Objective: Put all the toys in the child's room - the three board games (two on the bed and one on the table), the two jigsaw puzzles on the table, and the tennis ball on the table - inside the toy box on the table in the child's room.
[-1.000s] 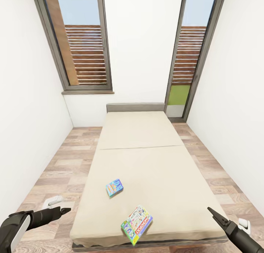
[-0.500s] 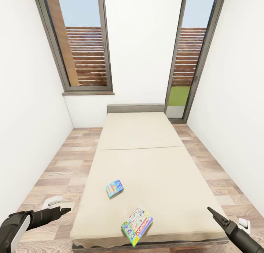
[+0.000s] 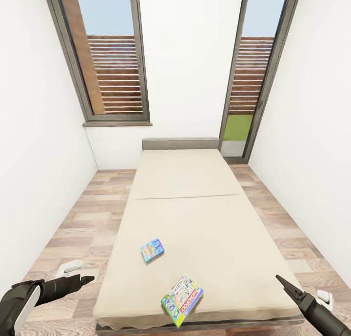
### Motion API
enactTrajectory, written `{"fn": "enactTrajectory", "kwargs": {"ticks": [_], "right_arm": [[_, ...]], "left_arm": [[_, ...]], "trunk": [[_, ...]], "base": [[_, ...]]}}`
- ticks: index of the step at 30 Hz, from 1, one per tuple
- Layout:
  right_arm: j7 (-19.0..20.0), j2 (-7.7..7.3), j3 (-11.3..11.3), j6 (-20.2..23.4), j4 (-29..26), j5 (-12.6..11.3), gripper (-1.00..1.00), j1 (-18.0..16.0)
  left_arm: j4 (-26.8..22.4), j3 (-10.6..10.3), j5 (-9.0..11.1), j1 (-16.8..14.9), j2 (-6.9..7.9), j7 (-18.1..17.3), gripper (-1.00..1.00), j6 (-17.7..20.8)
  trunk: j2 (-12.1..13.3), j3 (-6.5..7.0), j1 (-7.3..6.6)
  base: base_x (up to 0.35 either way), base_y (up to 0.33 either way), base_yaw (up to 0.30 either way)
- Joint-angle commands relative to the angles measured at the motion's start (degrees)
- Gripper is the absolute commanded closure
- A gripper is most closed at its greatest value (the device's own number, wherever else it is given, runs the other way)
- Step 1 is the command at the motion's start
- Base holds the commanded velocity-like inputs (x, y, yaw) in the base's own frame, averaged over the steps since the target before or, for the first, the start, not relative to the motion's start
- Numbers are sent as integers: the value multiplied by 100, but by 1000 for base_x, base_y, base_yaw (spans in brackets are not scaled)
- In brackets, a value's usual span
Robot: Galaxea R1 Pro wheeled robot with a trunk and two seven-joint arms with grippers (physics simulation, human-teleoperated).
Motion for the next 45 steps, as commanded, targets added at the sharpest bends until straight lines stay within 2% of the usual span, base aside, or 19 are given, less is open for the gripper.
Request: {"fn": "enactTrajectory", "kwargs": {"ticks": [1, 15, 24, 30, 45], "right_arm": [[-6, -1, -2, 41, -5, -37, -100, 0], [0, 8, 5, 31, -61, -37, -100, -8], [3, 8, 6, 31, -71, -37, -100, -8], [-1, 9, 6, 27, -70, -37, -100, -9], [3, 9, 6, -18, -69, -37, -100, -9]], "left_arm": [[-3, 10, 22, -4, -1, -11, -100, 40], [-3, 9, 13, -4, -10, -11, -100, 44], [-3, -64, -58, -4, -115, -11, -100, 42], [-5, -133, -72, -4, -123, -11, -100, 36], [-5, -149, -75, -4, -124, -11, -100, -30]], "trunk": [[-11, -11, 4], [-11, 85, 4], [-11, 170, 4], [-11, 228, 4], [-11, 371, 4]], "base": [[0, 0, 0], [0, -2, 0], [0, -172, 0], [0, -43, 0], [0, -3, 0]]}}
